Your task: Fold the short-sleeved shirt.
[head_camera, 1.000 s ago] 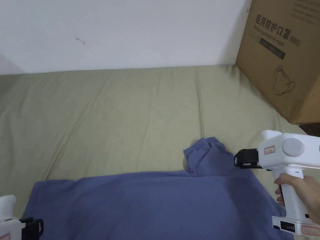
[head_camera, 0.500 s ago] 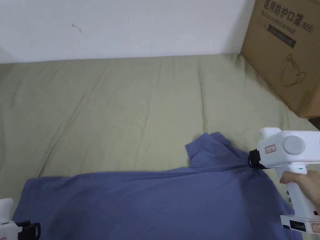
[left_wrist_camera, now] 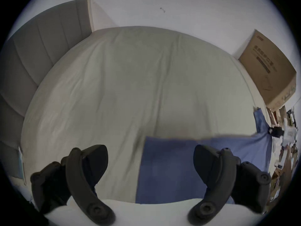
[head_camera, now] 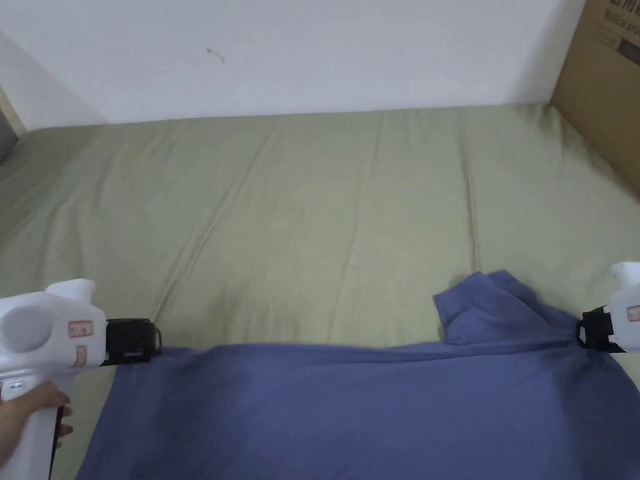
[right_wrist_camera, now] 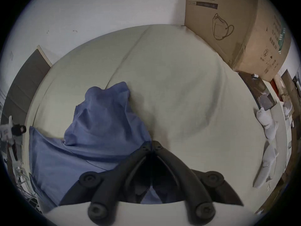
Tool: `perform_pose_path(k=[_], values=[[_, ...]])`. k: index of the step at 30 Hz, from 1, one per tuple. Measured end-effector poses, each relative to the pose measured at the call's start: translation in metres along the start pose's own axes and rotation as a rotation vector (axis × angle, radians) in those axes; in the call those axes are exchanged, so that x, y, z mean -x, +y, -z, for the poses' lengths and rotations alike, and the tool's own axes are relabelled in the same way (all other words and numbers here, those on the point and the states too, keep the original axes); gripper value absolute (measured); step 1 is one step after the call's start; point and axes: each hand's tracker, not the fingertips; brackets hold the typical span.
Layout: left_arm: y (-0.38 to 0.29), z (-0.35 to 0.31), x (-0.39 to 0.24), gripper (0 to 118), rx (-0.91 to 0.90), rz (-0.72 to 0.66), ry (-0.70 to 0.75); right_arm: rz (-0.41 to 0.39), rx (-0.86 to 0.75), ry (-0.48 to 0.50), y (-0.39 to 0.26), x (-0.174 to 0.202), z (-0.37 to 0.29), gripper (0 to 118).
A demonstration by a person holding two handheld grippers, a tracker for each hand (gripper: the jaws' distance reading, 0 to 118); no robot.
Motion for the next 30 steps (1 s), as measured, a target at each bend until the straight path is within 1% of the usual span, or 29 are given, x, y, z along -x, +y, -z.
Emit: perform_pose_path(k=[2,3,4,5,6,7,8,9,10,11,12,14,19,21,24,27,30], values=[[0.008,0.016,-0.002,108,0.018,-0.023,0.007,0.0,0.005,0.002,0.001,0.0,0.001,0],[0.01,0.026,-0.003,105,0.053,-0.028,0.004,0.001,0.007,0.002,0.001,0.0,0.002,0],[0.002,0.035,-0.007,92,0.098,-0.02,0.005,0.003,0.008,0.002,0.0,0.001,0.004,0],[0.0,0.047,-0.011,89,0.14,-0.004,0.006,0.006,0.008,0.001,0.0,0.001,0.005,0],[-0.004,0.056,-0.015,87,0.167,0.034,0.05,0.008,0.009,0.001,0.0,0.001,0.003,0],[-0.003,0.052,-0.016,78,0.141,0.092,0.1,0.011,0.01,0.002,-0.001,0.001,0.003,0],[-0.006,0.052,-0.021,55,0.128,0.059,0.055,0.012,0.01,0.002,-0.002,0.002,0.002,0],[0.0,0.035,-0.019,19,0.13,0.041,0.051,0.013,0.008,0.004,-0.002,0.002,-0.001,0],[0.001,0.024,-0.02,0,0.114,0.058,0.052,0.016,0.002,0.008,-0.001,0.0,-0.006,0],[0.004,0.017,-0.019,0,0.087,0.107,0.033,0.028,-0.004,0.017,0.001,0.0,-0.01,0],[0.005,0.009,-0.017,0,0.102,0.083,0.026,0.045,-0.009,0.027,0.002,-0.001,-0.015,0],[0.001,-0.008,-0.023,0,0.068,0.125,-0.002,0.07,-0.036,0.061,0.003,-0.001,-0.032,0],[-0.021,-0.063,-0.022,0,0.015,0.19,-0.002,0.022,-0.098,0.052,-0.011,0.006,-0.091,0],[-0.034,-0.095,-0.014,0,-0.026,0.172,-0.007,0.026,-0.129,0.068,-0.028,0.004,-0.12,0],[-0.062,-0.138,0.007,0,-0.06,0.091,-0.077,0.028,-0.149,0.076,-0.06,-0.003,-0.16,0],[-0.106,-0.175,0.022,0,-0.069,0.076,-0.104,0.025,-0.152,0.088,-0.106,-0.009,-0.198,0],[-0.153,-0.198,0.031,0,-0.059,0.064,-0.118,0.029,-0.162,0.072,-0.162,-0.011,-0.229,0]])
